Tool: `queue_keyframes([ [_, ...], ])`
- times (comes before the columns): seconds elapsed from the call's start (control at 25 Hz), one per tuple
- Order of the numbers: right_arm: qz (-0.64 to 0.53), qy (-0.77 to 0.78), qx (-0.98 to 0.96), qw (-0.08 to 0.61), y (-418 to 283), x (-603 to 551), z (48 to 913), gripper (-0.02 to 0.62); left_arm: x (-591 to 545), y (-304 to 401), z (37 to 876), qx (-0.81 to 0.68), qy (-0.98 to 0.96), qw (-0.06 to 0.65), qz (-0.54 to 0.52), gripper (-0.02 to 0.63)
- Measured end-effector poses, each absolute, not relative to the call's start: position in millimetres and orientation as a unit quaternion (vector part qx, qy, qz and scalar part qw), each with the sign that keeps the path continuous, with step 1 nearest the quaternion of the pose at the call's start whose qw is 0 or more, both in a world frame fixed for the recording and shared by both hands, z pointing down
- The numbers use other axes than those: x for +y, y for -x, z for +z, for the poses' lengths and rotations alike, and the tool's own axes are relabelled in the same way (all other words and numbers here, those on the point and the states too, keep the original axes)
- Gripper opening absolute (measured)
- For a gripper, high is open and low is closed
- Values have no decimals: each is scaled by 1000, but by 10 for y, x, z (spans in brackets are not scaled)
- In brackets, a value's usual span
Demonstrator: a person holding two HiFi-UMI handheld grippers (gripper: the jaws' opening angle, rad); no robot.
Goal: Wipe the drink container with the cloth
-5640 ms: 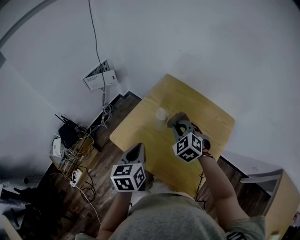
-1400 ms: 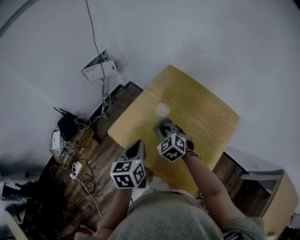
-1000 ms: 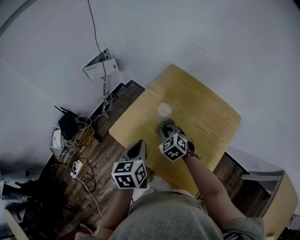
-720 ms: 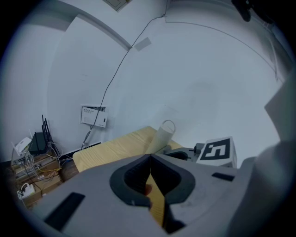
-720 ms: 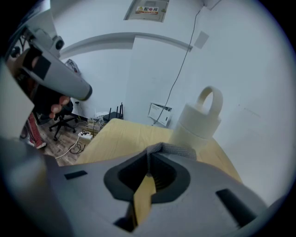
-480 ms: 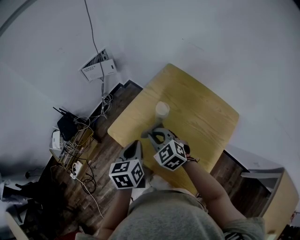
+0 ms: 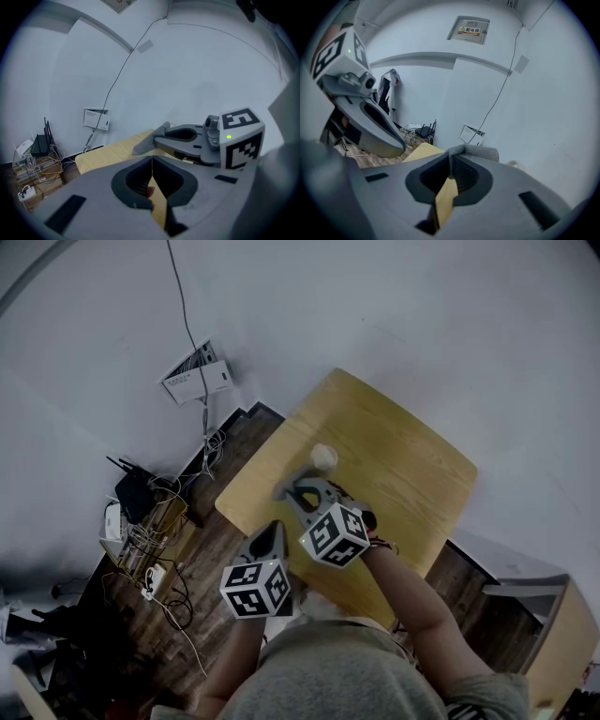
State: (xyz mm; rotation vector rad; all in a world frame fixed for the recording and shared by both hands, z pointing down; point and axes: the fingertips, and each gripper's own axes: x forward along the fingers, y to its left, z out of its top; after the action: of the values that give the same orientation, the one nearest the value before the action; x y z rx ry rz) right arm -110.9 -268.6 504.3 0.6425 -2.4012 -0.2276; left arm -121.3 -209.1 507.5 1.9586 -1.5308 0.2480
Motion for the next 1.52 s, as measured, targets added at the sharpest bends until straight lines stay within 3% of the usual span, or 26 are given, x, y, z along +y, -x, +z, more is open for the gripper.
queue_keyframes([
  [1.52,72,-385,-828,402,377,-2881,6162,11,-2040,1231,5155,-579,-742,323,97,3],
])
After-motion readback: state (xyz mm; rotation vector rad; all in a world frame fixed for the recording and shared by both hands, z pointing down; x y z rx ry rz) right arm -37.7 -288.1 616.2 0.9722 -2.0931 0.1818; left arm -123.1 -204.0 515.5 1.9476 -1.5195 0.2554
